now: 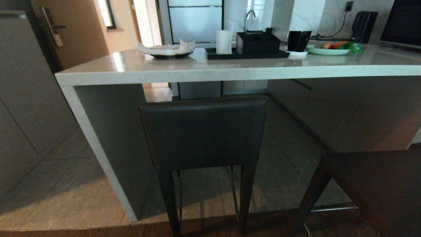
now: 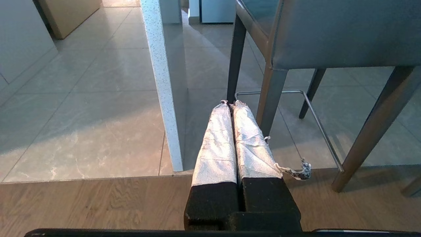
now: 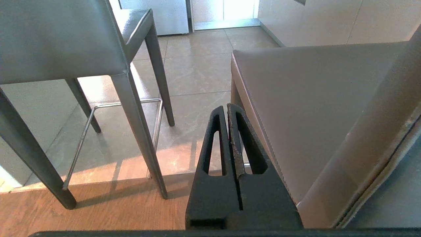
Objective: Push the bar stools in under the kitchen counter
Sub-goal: Push the gray chair back under the dining table
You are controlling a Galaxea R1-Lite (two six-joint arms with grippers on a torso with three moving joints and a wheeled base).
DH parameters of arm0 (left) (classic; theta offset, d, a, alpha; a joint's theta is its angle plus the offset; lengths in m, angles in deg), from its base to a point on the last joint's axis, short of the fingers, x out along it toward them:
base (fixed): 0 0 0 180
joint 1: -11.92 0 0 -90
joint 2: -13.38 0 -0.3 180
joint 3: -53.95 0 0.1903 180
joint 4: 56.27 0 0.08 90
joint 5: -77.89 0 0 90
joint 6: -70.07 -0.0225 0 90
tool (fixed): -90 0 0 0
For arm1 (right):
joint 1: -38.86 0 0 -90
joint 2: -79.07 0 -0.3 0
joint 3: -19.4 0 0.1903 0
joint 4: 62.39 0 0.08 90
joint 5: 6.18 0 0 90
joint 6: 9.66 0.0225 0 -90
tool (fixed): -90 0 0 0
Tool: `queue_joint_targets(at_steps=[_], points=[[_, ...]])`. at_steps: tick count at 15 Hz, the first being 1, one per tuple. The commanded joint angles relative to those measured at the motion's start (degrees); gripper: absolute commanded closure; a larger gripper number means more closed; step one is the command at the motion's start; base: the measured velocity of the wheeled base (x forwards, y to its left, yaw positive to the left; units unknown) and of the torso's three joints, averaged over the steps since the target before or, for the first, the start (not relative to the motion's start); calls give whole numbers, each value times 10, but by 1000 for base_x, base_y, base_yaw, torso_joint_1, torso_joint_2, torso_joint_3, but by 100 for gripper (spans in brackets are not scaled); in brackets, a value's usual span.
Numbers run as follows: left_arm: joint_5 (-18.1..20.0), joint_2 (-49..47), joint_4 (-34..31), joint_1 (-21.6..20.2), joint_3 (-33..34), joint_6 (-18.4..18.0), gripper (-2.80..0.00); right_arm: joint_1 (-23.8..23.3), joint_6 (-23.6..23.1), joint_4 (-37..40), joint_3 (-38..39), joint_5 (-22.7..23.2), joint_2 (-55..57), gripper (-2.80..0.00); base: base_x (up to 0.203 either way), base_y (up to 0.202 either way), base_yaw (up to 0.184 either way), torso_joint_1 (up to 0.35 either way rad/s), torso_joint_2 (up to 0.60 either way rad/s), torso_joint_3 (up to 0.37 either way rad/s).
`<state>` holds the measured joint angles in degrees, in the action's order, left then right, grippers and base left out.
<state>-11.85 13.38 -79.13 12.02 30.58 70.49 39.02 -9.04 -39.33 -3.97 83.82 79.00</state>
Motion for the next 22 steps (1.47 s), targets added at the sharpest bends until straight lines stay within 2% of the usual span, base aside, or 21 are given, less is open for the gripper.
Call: queue_joint_targets(at_steps=[1,18,22], points=[[0,-1,0,0,1,0,0,0,0,0,1,0,1,0,0,0,0,0,0,0],[-1,-1,0,-1,1,2,0,0,0,0,1,0,1,0,0,0,0,0,0,0],[-1,-1,0,0,1,2,0,0,0,0,1,0,1,0,-165,0,0,0,3,2]])
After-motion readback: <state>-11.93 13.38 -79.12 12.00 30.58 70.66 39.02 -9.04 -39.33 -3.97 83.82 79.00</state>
